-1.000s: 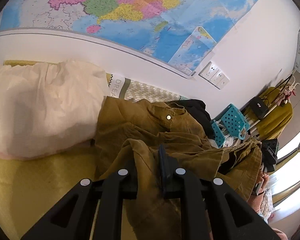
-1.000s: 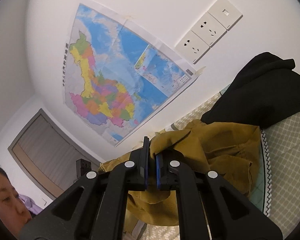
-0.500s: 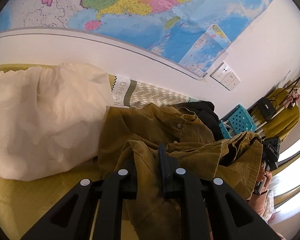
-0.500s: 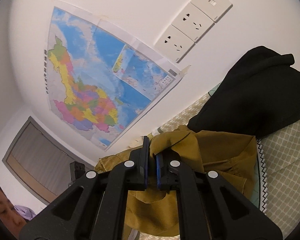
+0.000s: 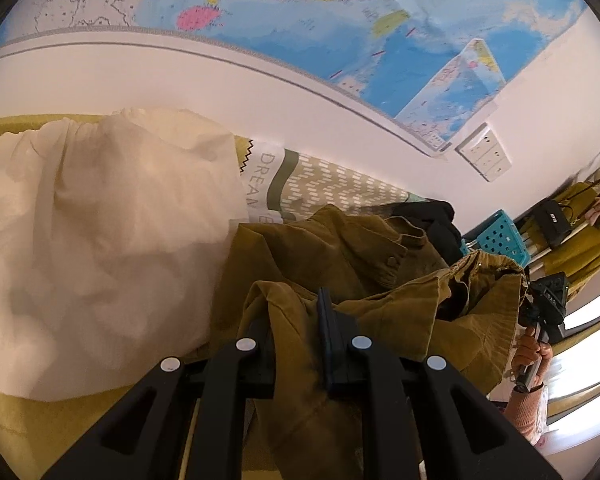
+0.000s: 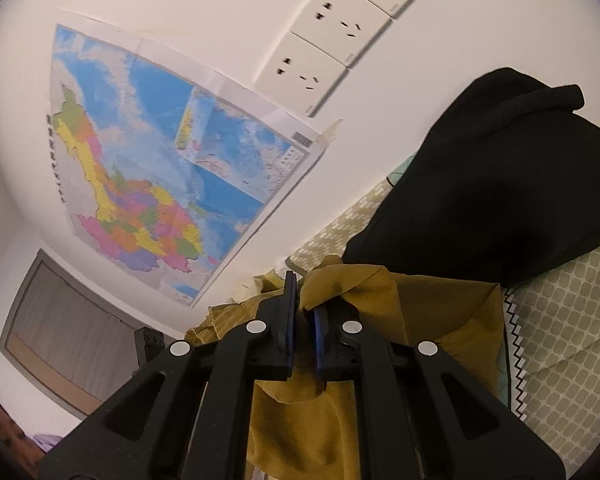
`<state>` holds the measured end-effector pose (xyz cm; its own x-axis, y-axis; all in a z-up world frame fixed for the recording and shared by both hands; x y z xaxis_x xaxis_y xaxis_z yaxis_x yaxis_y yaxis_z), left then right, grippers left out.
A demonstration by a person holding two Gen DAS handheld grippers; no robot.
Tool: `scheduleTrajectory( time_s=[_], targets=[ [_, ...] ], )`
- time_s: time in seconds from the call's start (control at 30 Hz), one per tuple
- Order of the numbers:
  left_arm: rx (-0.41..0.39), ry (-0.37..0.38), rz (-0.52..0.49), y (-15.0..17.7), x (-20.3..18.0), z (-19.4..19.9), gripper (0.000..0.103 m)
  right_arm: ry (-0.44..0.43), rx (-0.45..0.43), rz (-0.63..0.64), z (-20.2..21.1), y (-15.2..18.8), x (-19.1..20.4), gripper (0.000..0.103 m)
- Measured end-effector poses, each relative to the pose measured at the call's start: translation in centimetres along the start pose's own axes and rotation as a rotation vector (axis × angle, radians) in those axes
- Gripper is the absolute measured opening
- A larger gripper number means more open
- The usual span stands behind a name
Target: Fold large clothes
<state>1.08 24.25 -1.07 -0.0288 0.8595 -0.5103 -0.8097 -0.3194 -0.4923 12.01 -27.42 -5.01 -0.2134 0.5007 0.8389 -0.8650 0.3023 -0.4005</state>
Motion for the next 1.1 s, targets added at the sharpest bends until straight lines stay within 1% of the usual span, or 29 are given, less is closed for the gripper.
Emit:
scheduleTrajectory(
  time_s=[0.17,0.37,0.57,0.7,0.73,0.77,0.8,0.83,0.87,0.9,1.0,1.03,1.07,1.1],
  targets=[
    [0.019,-0.011,0.021,-0.6,0.9,-1.5,0.013,0.029,0.013,-0.022,-1.4,-0.5,-1.2,0.008],
    [0.045,-0.018,0.056,-1.3,2.1,-3.2,0.014,0.061,0.035,-0.079,-3.1,-1.0,-3.2,0.009],
    [0.064,-0.034,0.077,-1.7,2.9,-4.3,0.014,0.114,0.056,-0.092,-4.8,-1.1,-4.6,0.010],
    [0.070,-0.043,0.093,-1.8,3.2,-4.8,0.015,0.133,0.066,-0.109,-5.5,-1.3,-5.3,0.013],
    [0.073,-0.044,0.099,-1.9,3.3,-5.0,0.015,0.137,0.067,-0.118,-5.7,-1.3,-5.5,0.016],
    [0.076,-0.043,0.109,-1.9,3.5,-5.2,0.015,0.136,0.065,-0.131,-5.7,-1.3,-5.6,0.024],
    [0.077,-0.043,0.116,-2.0,3.7,-5.3,0.015,0.136,0.062,-0.131,-5.7,-1.2,-5.4,0.039],
    [0.079,-0.046,0.118,-2.0,3.7,-5.3,0.015,0.140,0.053,-0.117,-5.5,-1.1,-4.9,0.051],
    [0.079,-0.046,0.123,-2.0,3.8,-5.4,0.015,0.146,0.033,-0.092,-5.1,-1.1,-4.3,0.068],
    [0.079,-0.046,0.126,-2.0,3.8,-5.4,0.015,0.155,-0.005,-0.048,-4.3,-1.1,-3.3,0.070],
    [0.077,-0.039,0.153,-2.1,4.1,-5.5,0.015,0.158,-0.066,0.063,-2.3,-0.7,-0.4,0.070],
    [0.076,-0.038,0.157,-2.0,4.2,-5.5,0.015,0.154,-0.066,0.119,-2.0,-0.2,0.9,0.070],
    [0.075,-0.036,0.160,-2.0,4.3,-5.5,0.016,0.155,-0.032,0.206,-2.3,0.8,2.4,0.071],
    [0.073,-0.030,0.165,-2.0,4.3,-5.5,0.015,0.167,0.006,0.263,-2.9,1.7,3.3,0.072]
  ],
)
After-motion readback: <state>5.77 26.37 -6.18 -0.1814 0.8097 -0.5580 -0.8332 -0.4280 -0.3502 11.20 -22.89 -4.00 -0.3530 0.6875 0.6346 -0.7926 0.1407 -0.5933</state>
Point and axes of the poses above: each gripper's, at about its wrist camera, not at the fingertips, and z roughly against the way its jaws point, x to its left, y to its underside, the point moved 3 cm from there along -z, roughly the way its jaws point, and after that the axes turned 2 degrees about y, right-handed, at the moved point
